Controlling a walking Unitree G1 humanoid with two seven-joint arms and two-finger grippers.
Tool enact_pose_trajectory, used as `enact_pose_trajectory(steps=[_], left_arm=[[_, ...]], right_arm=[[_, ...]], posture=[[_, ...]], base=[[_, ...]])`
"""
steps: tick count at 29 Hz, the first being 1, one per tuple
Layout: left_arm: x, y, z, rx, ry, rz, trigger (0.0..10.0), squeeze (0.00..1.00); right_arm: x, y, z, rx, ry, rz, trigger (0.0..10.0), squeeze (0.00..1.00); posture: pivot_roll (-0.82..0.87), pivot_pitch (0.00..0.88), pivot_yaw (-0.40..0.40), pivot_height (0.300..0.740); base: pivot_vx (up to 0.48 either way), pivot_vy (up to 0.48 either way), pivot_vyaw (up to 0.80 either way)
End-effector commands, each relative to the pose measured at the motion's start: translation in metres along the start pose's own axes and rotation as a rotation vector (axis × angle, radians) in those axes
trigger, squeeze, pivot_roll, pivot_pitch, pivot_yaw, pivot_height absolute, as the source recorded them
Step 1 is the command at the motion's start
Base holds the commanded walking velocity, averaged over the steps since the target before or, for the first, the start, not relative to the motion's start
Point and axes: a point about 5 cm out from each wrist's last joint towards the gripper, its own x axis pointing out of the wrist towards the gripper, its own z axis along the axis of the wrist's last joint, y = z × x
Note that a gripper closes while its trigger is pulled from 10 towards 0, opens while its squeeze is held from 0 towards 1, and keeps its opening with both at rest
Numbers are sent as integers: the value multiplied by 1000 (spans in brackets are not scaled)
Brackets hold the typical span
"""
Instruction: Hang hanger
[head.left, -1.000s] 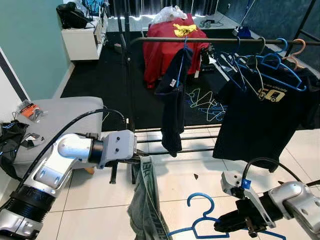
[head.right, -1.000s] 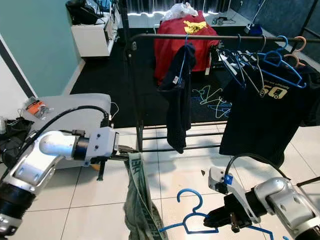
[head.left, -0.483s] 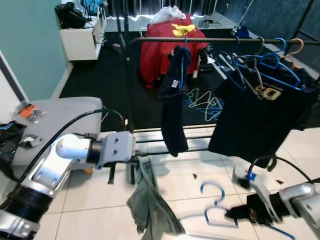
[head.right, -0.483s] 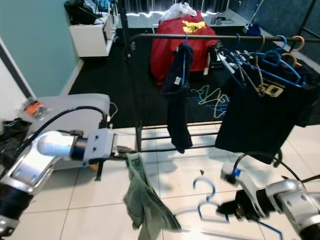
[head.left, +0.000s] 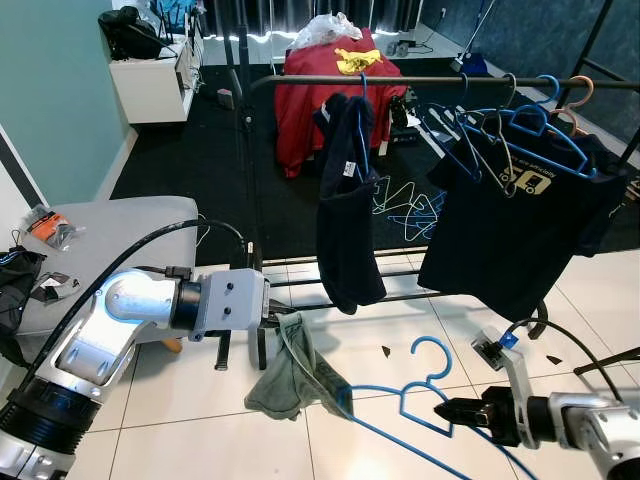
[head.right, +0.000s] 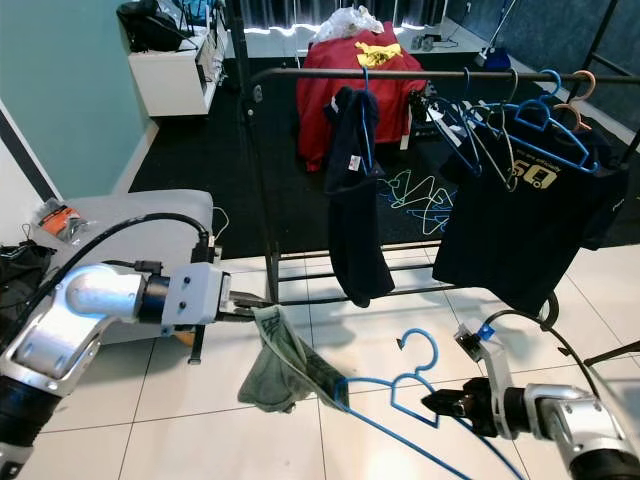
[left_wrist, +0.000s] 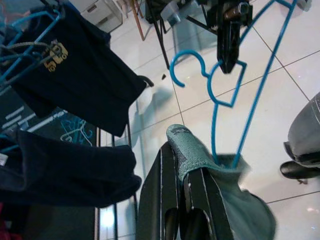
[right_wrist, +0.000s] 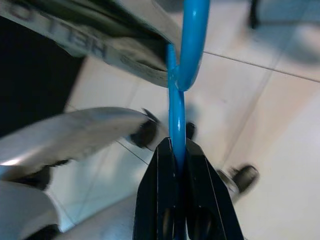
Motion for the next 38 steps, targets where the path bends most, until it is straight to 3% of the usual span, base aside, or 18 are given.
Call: enact_pose_trajectory(steps=[1, 6, 9, 10, 12, 14, 28, 38], left_arm=[[4, 1, 6, 38, -26, 8, 10000, 0], [9, 1, 8, 60, -42, 14, 10000, 0], [13, 3, 12, 80, -60, 1, 10000, 0], [13, 3, 12, 80, -60, 1, 10000, 0], [16, 4, 16, 83, -77, -27, 10000, 0], [17, 3, 18, 82, -86, -47, 10000, 0], [25, 2, 26, 84, -129, -73, 10000, 0], [30, 2, 31, 91, -153, -89, 10000, 0]], right_arm=[[5, 10, 8, -53, -39, 87, 10000, 0], [13, 22, 16, -156, -28, 155, 10000, 0], [18, 28, 18, -274, 64, 173, 10000, 0], [18, 28, 18, -274, 64, 173, 10000, 0], [19, 26, 19, -370, 162, 155, 10000, 0], [18, 24, 23, -415, 184, 144, 10000, 0], [22, 35, 55, -555, 156, 189, 10000, 0], [32, 35, 62, -577, 145, 192, 10000, 0]], posture=[[14, 36, -8, 740], [15, 34, -9, 740], [19, 36, -4, 740], [19, 36, -4, 740], [18, 39, -2, 740], [18, 40, -2, 740], [27, 47, -5, 740], [28, 45, -1, 740]], base=[[0, 0, 0], [0, 0, 0], [0, 0, 0], [0, 0, 0], [0, 0, 0], [0, 0, 0], [0, 0, 0], [0, 0, 0]])
